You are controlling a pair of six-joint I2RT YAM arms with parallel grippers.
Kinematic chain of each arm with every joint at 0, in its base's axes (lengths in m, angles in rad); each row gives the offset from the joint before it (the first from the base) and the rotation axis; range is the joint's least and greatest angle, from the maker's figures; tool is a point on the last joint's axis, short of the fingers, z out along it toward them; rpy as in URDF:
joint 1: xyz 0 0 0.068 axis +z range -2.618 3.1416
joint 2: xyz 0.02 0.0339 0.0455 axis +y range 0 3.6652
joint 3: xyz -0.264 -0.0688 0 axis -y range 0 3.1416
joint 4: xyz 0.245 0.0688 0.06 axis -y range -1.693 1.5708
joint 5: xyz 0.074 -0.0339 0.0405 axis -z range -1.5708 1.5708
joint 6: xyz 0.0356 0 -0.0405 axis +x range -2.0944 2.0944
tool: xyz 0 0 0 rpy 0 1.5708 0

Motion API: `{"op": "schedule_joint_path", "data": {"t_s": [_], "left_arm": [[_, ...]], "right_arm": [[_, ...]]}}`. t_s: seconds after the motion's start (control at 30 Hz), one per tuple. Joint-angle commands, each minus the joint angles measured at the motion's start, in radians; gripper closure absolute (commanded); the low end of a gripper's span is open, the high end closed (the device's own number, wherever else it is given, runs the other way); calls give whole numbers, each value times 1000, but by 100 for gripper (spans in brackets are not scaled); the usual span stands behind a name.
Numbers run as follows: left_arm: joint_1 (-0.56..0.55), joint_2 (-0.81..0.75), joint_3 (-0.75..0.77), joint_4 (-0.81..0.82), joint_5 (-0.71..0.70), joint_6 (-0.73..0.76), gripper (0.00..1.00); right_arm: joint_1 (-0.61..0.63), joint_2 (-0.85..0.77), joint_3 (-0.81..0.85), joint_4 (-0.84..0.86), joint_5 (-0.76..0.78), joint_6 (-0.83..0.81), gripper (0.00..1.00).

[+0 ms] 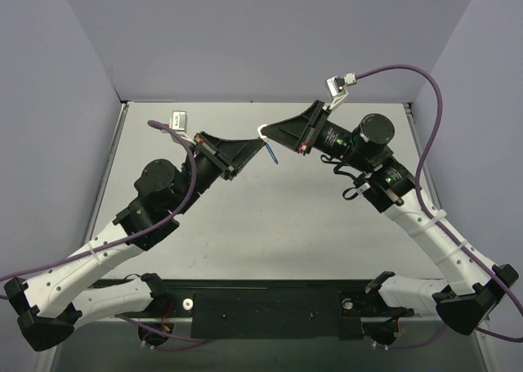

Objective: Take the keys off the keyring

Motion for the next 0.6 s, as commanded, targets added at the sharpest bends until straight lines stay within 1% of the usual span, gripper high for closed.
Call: {"op": "schedule_joint_path", "data": {"t_s": [0.0,0.13,0.23,0.37,0.57], "left_arm": [[-58,-11,28,48,-144,-17,100],[-109,1,39,28,-220,-21,100],[-164,-5,16,49,-314,-55,100],[-218,-8,2,57,-395,-78,100],[-251,5,-1,84,-456,-122,100]], "right_arm": [[9,-11,-13,55,2,-21,100],[12,-14,-15,54,8,-25,100],[10,-16,-13,41,13,-36,100],[12,-22,-15,29,18,-50,100],[11,-24,-23,26,27,-54,100]]}}
